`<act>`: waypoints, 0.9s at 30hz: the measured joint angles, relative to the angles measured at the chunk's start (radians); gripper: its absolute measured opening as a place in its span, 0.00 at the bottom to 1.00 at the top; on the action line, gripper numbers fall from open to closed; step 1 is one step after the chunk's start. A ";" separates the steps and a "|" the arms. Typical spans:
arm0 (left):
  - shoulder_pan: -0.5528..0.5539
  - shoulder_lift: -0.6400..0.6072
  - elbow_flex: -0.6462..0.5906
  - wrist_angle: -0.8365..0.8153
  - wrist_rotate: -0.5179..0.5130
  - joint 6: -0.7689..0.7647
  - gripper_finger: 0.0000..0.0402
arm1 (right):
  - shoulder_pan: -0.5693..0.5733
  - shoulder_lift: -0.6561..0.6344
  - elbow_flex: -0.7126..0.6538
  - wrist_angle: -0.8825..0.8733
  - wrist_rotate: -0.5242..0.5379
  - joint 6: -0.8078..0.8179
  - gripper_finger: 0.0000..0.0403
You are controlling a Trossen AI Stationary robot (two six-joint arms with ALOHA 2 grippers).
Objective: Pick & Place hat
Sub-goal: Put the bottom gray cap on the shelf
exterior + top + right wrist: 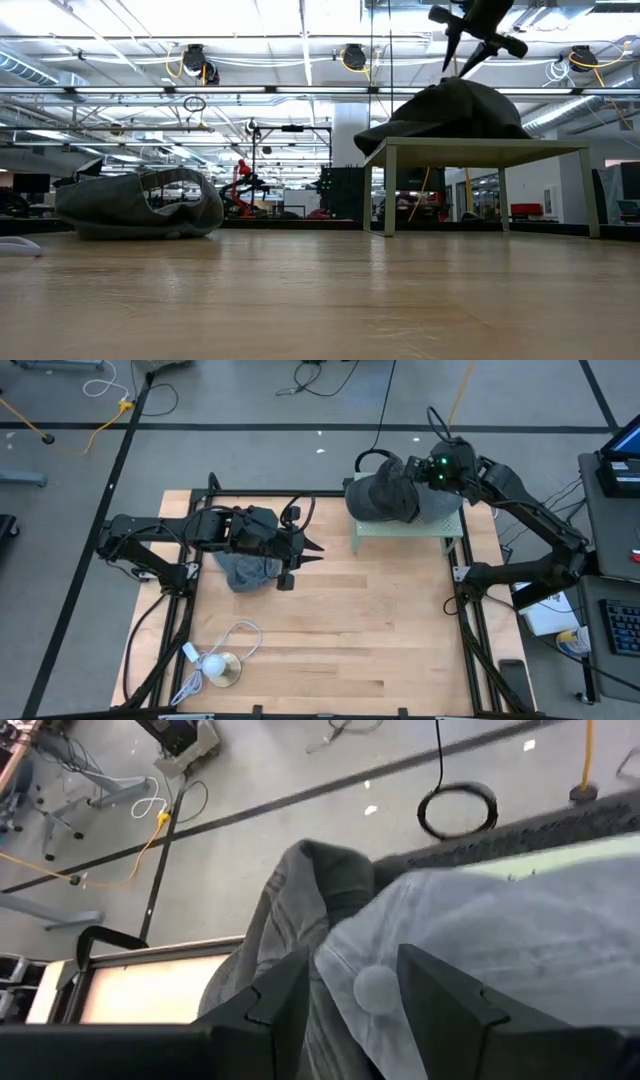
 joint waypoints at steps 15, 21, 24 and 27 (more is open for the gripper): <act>0.003 0.028 0.000 0.005 0.000 0.002 0.22 | 0.000 0.031 -0.054 0.041 -0.017 -0.051 0.31; 0.003 0.045 0.001 0.000 0.000 -0.003 0.22 | 0.000 0.010 -0.166 0.142 -0.048 -0.050 0.31; 0.003 0.048 0.000 -0.003 0.000 -0.003 0.22 | 0.000 -0.002 -0.172 0.153 -0.051 -0.051 0.31; 0.003 0.045 0.000 0.005 0.000 -0.003 0.22 | 0.000 -0.028 -0.173 0.162 -0.050 -0.051 0.31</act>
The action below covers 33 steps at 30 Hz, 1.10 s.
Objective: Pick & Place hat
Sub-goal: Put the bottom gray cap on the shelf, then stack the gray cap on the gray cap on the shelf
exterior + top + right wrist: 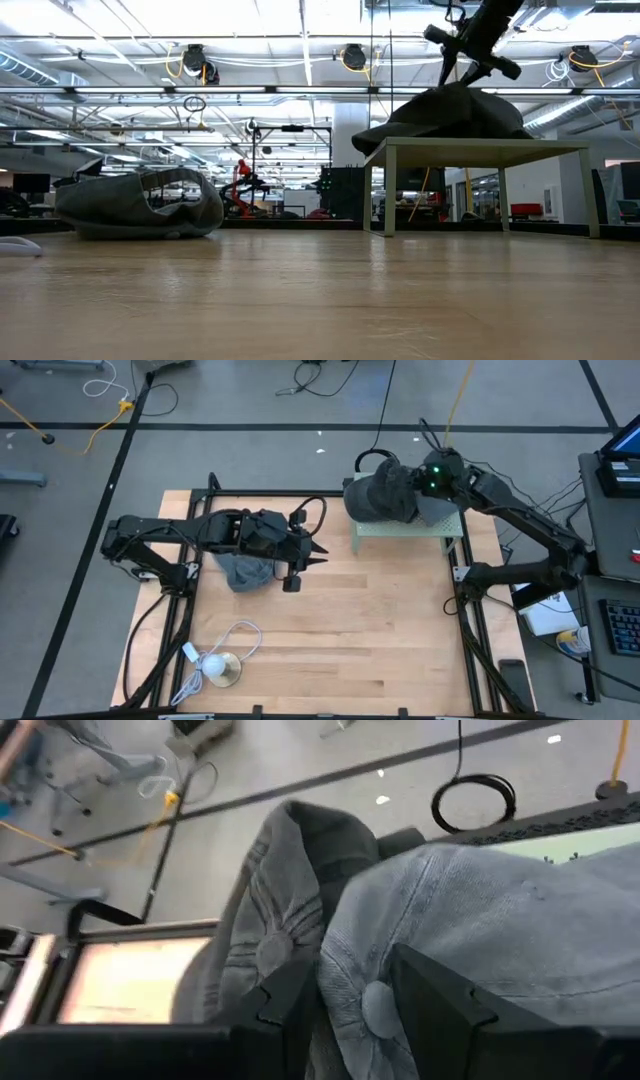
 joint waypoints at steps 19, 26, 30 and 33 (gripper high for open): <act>0.000 0.000 0.000 -0.017 -0.115 -0.227 0.22 | 0.000 -0.143 0.000 0.199 -0.330 -0.215 0.29; 0.000 0.000 0.000 -0.114 -0.237 -0.552 0.22 | 0.001 -0.143 0.000 0.308 -0.667 -0.279 0.30; 0.000 0.000 0.000 -0.185 -0.256 -0.713 0.22 | 0.005 -0.143 0.000 0.393 -0.884 -0.292 0.30; 0.000 0.000 0.000 -0.235 -0.263 -0.792 0.24 | 0.021 -0.143 0.000 0.452 -0.981 -0.291 0.31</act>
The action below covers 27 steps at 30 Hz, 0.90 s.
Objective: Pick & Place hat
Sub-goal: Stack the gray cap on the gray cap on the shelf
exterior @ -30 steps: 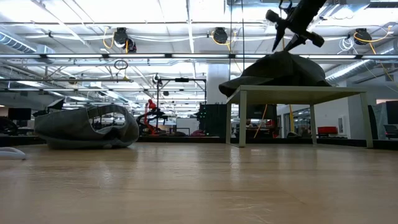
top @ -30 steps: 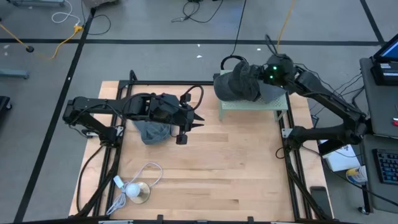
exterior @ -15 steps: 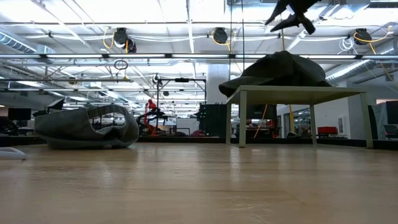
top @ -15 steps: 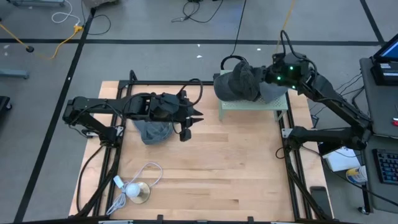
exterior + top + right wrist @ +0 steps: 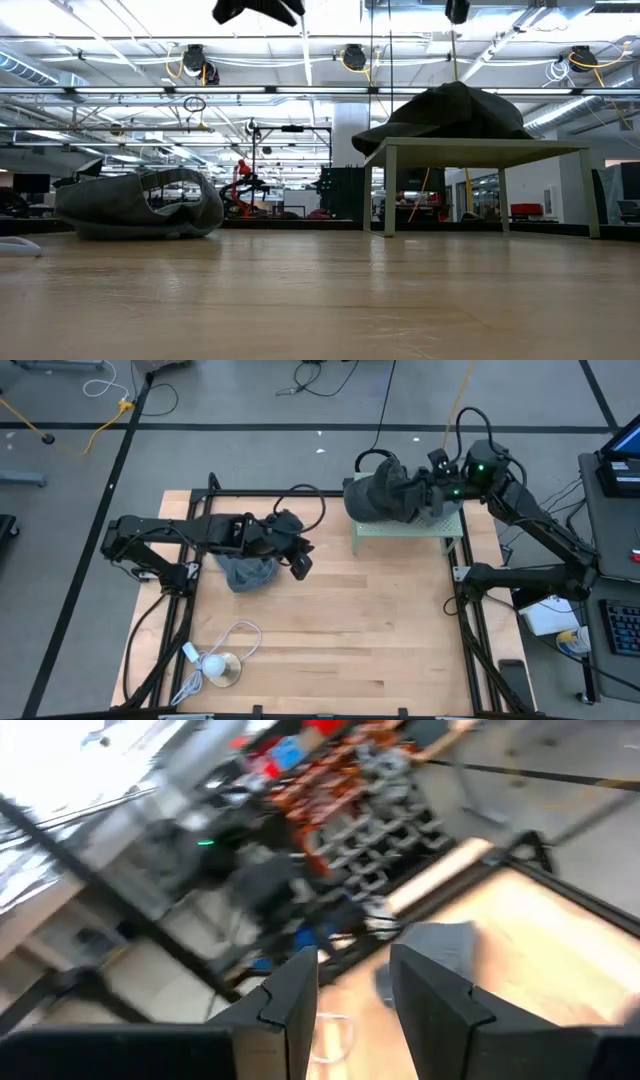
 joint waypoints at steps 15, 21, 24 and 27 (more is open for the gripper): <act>0.214 0.000 0.000 -0.265 0.270 0.462 0.75 | 0.046 0.001 0.000 0.020 -0.011 -0.074 0.31; 0.350 0.000 0.000 -0.397 0.299 0.720 0.83 | 0.046 0.001 0.000 0.049 -0.010 -0.075 0.30; 0.402 0.000 0.000 -0.427 0.277 0.872 0.82 | 0.046 0.005 0.000 0.078 -0.010 -0.075 0.30; 0.439 0.000 0.000 -0.427 0.235 1.026 0.80 | 0.046 0.005 0.000 0.081 -0.010 -0.075 0.30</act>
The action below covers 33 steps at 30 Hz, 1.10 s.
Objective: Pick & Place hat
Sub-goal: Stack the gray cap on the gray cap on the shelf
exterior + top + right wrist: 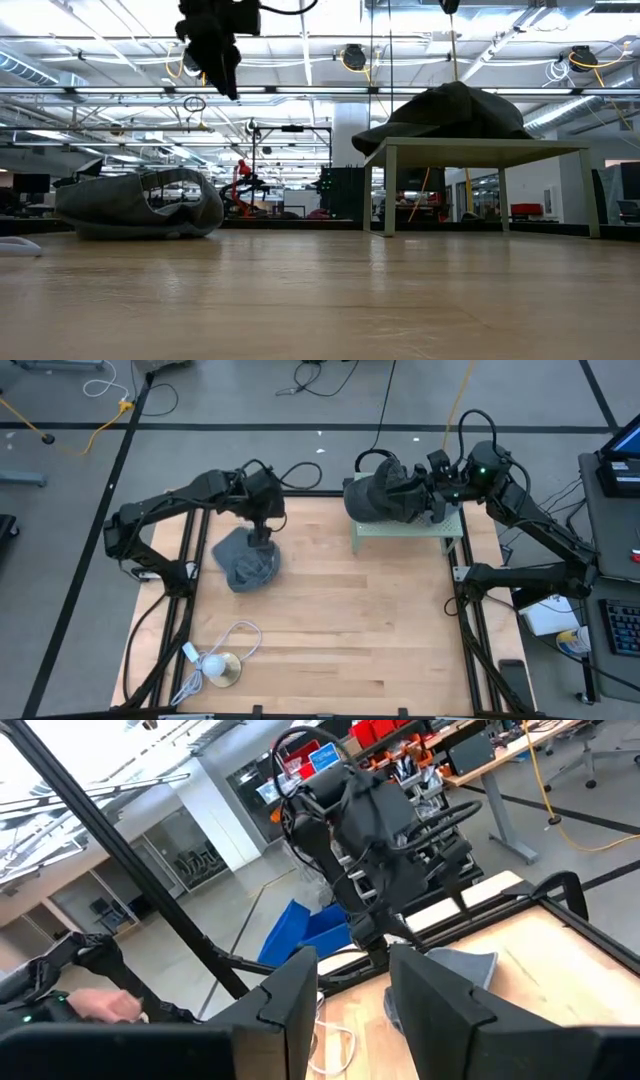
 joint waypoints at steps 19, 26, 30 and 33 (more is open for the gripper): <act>0.151 0.115 0.000 -0.105 -0.039 0.456 0.79 | 0.000 0.004 -0.006 0.031 0.004 -0.105 0.29; 0.169 0.258 0.000 -0.160 -0.055 0.435 0.76 | 0.000 0.004 -0.081 0.044 0.001 -0.106 0.29; 0.168 0.328 0.000 -0.177 -0.033 0.462 0.76 | 0.000 0.004 -0.138 0.043 0.001 -0.086 0.29; 0.171 0.376 0.000 -0.213 -0.030 0.484 0.77 | 0.000 0.004 -0.168 0.044 0.000 -0.072 0.29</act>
